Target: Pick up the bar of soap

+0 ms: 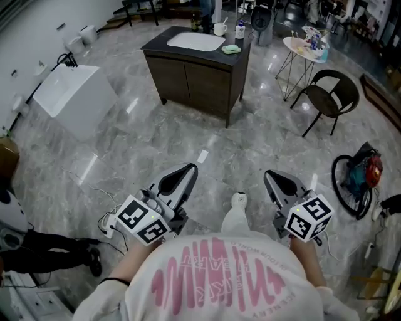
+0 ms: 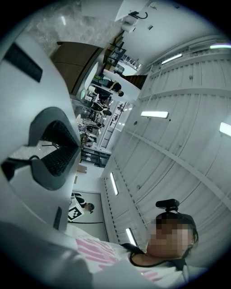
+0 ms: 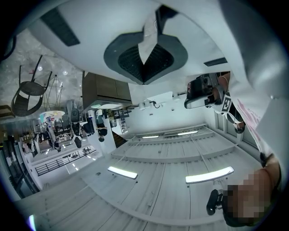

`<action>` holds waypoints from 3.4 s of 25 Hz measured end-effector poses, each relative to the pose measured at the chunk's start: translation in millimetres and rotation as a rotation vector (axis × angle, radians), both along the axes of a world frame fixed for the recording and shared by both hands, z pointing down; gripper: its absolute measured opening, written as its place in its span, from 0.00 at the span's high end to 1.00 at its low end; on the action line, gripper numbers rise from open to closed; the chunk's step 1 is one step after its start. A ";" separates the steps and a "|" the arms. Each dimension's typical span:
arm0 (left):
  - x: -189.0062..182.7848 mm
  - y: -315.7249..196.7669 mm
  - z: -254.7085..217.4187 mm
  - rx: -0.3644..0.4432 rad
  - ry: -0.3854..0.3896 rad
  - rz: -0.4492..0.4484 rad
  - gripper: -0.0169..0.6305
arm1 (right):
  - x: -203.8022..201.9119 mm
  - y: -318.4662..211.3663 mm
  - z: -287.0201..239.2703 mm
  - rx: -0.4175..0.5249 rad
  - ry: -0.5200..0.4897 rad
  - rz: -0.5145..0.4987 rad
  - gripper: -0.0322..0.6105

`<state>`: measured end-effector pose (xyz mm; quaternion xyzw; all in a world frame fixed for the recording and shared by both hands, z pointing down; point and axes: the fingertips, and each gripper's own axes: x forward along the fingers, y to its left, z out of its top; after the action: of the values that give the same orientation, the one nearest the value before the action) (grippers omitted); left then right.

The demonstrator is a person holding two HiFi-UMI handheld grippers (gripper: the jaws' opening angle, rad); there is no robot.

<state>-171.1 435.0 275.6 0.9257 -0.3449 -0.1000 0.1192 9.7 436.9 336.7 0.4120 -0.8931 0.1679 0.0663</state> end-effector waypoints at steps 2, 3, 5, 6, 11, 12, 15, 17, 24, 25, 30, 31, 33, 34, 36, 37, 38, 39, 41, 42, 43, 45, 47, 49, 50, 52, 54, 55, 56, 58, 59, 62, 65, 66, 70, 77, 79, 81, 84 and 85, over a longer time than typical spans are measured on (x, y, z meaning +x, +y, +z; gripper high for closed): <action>1.4 -7.4 1.2 -0.005 0.004 -0.010 0.96 | 1.6 -8.2 2.0 -0.002 0.000 -0.013 0.94; 2.0 -11.4 2.0 -0.007 0.003 -0.017 0.96 | 2.4 -12.4 2.7 -0.010 0.003 -0.014 0.94; 3.6 -19.7 3.2 -0.011 -0.006 -0.029 0.96 | 5.0 -22.0 5.2 -0.024 0.005 -0.017 0.94; 4.3 -23.9 3.5 -0.013 -0.011 -0.033 0.96 | 6.5 -27.8 6.3 -0.028 0.001 -0.018 0.94; 7.9 -52.7 2.3 -0.013 -0.032 -0.060 0.96 | 11.6 -66.1 8.4 -0.022 -0.016 -0.047 0.94; 9.2 -60.5 2.3 -0.014 -0.034 -0.067 0.96 | 12.6 -74.7 9.0 -0.022 -0.017 -0.055 0.94; 16.7 -86.2 3.5 -0.014 -0.041 -0.082 0.96 | 19.4 -103.2 11.3 -0.027 -0.022 -0.065 0.94; 23.1 -104.0 4.5 -0.015 -0.041 -0.090 0.96 | 25.4 -123.6 11.7 -0.032 -0.023 -0.068 0.94; 42.0 -170.1 3.2 -0.022 -0.039 -0.116 0.96 | 46.4 -198.3 7.4 -0.029 -0.012 -0.100 0.94; 43.8 -179.6 2.6 -0.021 -0.041 -0.122 0.96 | 49.8 -207.9 6.9 -0.033 -0.007 -0.098 0.94; 54.3 -221.9 3.1 -0.023 -0.028 -0.150 0.96 | 65.3 -250.5 11.8 -0.046 0.003 -0.116 0.94; 57.4 -229.2 3.4 -0.023 -0.029 -0.153 0.96 | 68.1 -258.0 11.8 -0.045 0.003 -0.119 0.94; 63.0 -243.1 3.7 -0.021 -0.027 -0.160 0.96 | 75.0 -273.6 13.3 -0.035 -0.001 -0.133 0.94; 65.6 -249.5 3.8 -0.021 -0.025 -0.163 0.96 | 78.8 -281.3 13.9 -0.030 -0.003 -0.137 0.94; 70.3 -261.0 4.5 -0.022 -0.023 -0.166 0.96 | 85.4 -294.2 13.1 -0.033 -0.004 -0.131 0.94; 72.5 -266.3 5.3 -0.023 -0.024 -0.166 0.96 | 88.0 -299.4 12.8 -0.036 -0.003 -0.124 0.94; 74.5 -271.3 6.2 -0.023 -0.024 -0.166 0.96 | 90.4 -304.2 13.5 -0.038 -0.004 -0.123 0.94; 76.6 -276.3 7.0 -0.025 -0.023 -0.166 0.96 | 92.5 -308.5 15.0 -0.037 -0.006 -0.127 0.94; 81.8 -285.6 7.7 -0.026 -0.023 -0.166 0.96 | 97.0 -316.5 17.9 -0.039 -0.009 -0.132 0.94; 84.7 -289.9 8.1 -0.025 -0.026 -0.164 0.96 | 99.7 -320.6 19.7 -0.040 -0.011 -0.135 0.94; 87.7 -294.0 8.5 -0.024 -0.030 -0.163 0.96 | 102.4 -324.9 21.7 -0.039 -0.014 -0.137 0.94; 93.0 -301.1 9.9 -0.025 -0.035 -0.162 0.96 | 107.7 -333.3 24.4 -0.043 -0.020 -0.137 0.94; 96.3 -306.6 12.1 -0.029 -0.040 -0.165 0.96 | 111.5 -340.2 26.1 -0.051 -0.019 -0.134 0.94; 97.2 -311.2 14.3 -0.031 -0.042 -0.172 0.96 | 113.6 -346.1 28.0 -0.055 -0.017 -0.136 0.94; 97.2 -313.4 15.0 -0.031 -0.042 -0.177 0.96 | 114.3 -348.7 28.1 -0.059 -0.016 -0.133 0.94; 97.0 -317.8 15.3 -0.030 -0.041 -0.184 0.96 | 114.7 -353.7 28.9 -0.060 -0.017 -0.135 0.94; 96.9 -322.0 15.3 -0.029 -0.042 -0.189 0.96 | 114.3 -358.3 30.1 -0.054 -0.020 -0.149 0.94; 96.9 -324.1 15.4 -0.030 -0.042 -0.191 0.96 | 114.4 -360.2 30.9 -0.050 -0.021 -0.156 0.94; 97.2 -326.4 15.5 -0.030 -0.042 -0.193 0.96 | 114.9 -362.1 31.6 -0.047 -0.023 -0.161 0.94; 99.0 -331.4 15.7 -0.029 -0.040 -0.195 0.96 | 117.6 -366.3 32.0 -0.048 -0.023 -0.159 0.94; 100.4 -333.7 15.7 -0.028 -0.039 -0.194 0.96 | 119.2 -368.3 31.8 -0.051 -0.022 -0.154 0.94; 104.7 -338.5 16.0 -0.027 -0.041 -0.189 0.96 | 122.6 -373.0 33.1 -0.051 -0.024 -0.153 0.94; 105.5 -342.6 18.7 -0.032 -0.040 -0.190 0.96 | 123.6 -376.9 34.2 -0.054 -0.023 -0.151 0.94; 105.3 -344.4 19.7 -0.034 -0.040 -0.192 0.96 | 123.5 -378.5 34.5 -0.056 -0.023 -0.150 0.94; 106.3 -352.6 20.4 -0.041 -0.038 -0.194 0.96 | 125.7 -384.8 36.4 -0.064 -0.022 -0.151 0.94; 119.7 -360.7 24.1 -0.048 -0.037 -0.161 0.96 | 137.1 -385.1 45.0 -0.083 -0.034 -0.125 0.94; 123.4 -363.6 25.3 -0.048 -0.038 -0.151 0.96 | 140.6 -385.7 47.0 -0.083 -0.037 -0.120 0.94; 127.2 -365.8 28.0 -0.054 -0.037 -0.143 0.96 | 144.8 -385.6 48.7 -0.087 -0.031 -0.110 0.94; 133.5 -366.5 30.6 -0.057 -0.035 -0.132 0.96 | 152.0 -383.8 47.8 -0.103 -0.019 -0.079 0.94; 135.6 -366.6 30.5 -0.055 -0.035 -0.128 0.96 | 154.4 -383.7 47.2 -0.104 -0.019 -0.073 0.94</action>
<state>-35.5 68.3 306.1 0.8996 -0.4080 -0.0818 0.1321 164.2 53.2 383.9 0.3737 -0.8981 0.2155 0.0854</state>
